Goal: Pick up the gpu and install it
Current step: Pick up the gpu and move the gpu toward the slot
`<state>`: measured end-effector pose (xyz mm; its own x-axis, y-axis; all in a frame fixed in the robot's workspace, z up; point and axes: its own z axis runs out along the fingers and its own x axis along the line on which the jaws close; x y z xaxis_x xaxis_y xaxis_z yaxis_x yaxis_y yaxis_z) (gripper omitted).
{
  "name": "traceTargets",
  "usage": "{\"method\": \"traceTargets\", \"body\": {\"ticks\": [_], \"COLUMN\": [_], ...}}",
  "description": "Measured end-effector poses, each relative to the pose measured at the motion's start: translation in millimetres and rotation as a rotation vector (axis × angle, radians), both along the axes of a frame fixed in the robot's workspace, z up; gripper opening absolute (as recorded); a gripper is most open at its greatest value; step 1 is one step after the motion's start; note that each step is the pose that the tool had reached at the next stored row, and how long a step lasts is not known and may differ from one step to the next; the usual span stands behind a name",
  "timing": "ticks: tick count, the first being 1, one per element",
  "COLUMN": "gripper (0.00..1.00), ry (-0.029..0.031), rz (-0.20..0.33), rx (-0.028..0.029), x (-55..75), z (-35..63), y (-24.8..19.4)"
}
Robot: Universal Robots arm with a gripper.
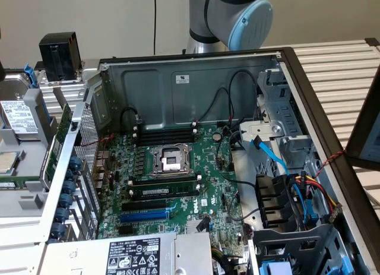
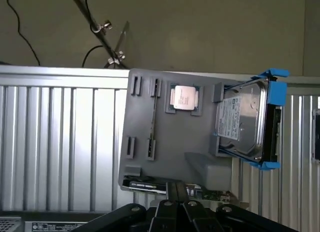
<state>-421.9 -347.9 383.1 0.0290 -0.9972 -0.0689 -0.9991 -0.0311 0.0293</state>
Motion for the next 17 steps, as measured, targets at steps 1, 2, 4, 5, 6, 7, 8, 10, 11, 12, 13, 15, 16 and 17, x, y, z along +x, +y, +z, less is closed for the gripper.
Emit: {"method": "traceTargets", "body": {"ticks": [1, 2, 4, 5, 6, 7, 8, 10, 11, 12, 13, 15, 16, 17], "gripper": [0.11, 0.11, 0.11, 0.11, 0.11, 0.11, 0.11, 0.11, 0.11, 0.11, 0.11, 0.11, 0.11, 0.11], "ry": [-0.0002, -0.0004, -0.0011, -0.0014, -0.0017, -0.002, -0.0024, -0.0031, -0.0036, -0.0038, -0.0042, -0.0048, -0.0051, -0.0054], "rz": [0.017, 0.035, 0.072, 0.09, 0.108, 0.127, 0.145, 0.182, 0.2, 0.217, 0.236, 0.272, 0.291, 0.309], "rx": [0.0, 0.0, 0.0, 0.0, 0.0, 0.0, 0.0, 0.0, 0.0, 0.0, 0.0, 0.0, -0.0001, 0.0], "x": [0.0, 0.0, 0.0, 0.0, 0.0, 0.0, 0.0, 0.0, 0.0, 0.0, 0.0, 0.0, 0.0, 0.0], "z": [0.0, 0.0, -0.1, -0.1, -0.1, -0.1, -0.1, -0.2, -0.2, -0.2, -0.3, -0.3, -0.3, -0.4], "y": [0.0, 0.0, 0.0, 0.0, 0.0, 0.0, 0.0, 0.0, 0.0, 0.0, 0.0, 0.0, 0.0, 0.0]}}
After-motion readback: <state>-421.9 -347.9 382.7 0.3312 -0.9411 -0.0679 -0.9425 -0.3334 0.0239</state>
